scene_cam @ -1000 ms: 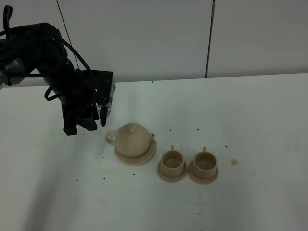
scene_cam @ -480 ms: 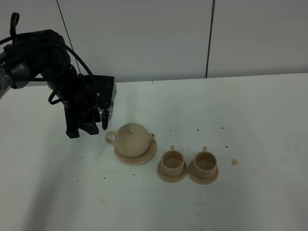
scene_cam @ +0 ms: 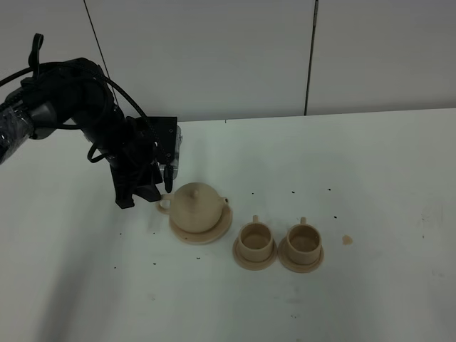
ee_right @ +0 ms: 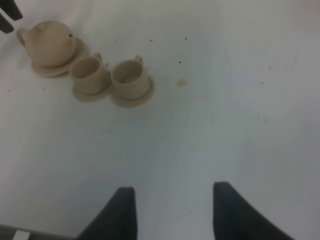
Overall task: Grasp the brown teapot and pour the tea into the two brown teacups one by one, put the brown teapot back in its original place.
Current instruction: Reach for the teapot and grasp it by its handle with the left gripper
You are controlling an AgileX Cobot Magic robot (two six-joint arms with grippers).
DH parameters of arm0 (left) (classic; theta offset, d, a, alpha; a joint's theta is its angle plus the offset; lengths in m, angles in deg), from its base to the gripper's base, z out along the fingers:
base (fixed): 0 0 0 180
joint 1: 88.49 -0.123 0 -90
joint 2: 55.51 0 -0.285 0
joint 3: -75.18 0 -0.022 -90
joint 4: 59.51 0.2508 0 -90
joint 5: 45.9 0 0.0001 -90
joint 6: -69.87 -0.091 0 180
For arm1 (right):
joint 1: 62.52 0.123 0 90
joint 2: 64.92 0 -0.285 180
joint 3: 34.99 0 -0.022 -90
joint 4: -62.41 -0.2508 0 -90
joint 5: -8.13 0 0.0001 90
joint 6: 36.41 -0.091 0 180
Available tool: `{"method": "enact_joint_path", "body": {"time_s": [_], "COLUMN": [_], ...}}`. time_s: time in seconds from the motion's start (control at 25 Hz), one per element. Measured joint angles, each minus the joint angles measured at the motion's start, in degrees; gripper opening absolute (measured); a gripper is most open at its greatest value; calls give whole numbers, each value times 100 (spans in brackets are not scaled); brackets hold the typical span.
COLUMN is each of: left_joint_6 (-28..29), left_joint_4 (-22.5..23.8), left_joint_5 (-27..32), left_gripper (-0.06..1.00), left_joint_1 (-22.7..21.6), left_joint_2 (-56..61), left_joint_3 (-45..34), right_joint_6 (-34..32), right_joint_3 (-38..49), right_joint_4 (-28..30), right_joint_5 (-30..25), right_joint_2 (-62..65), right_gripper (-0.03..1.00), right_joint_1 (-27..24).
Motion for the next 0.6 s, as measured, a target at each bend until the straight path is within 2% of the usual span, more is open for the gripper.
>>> {"method": "enact_joint_path", "body": {"time_s": [0.6], "left_joint_6": [-21], "left_joint_4": [-260], "left_joint_5": [-223], "left_gripper": [41], "left_joint_1": [-3], "left_joint_2": [-145], "left_joint_3": [0], "right_joint_6": [0], "right_joint_3": [0], "right_joint_4": [0], "right_joint_5": [0], "right_joint_2": [0], "right_gripper": [35], "right_joint_1": [0]}}
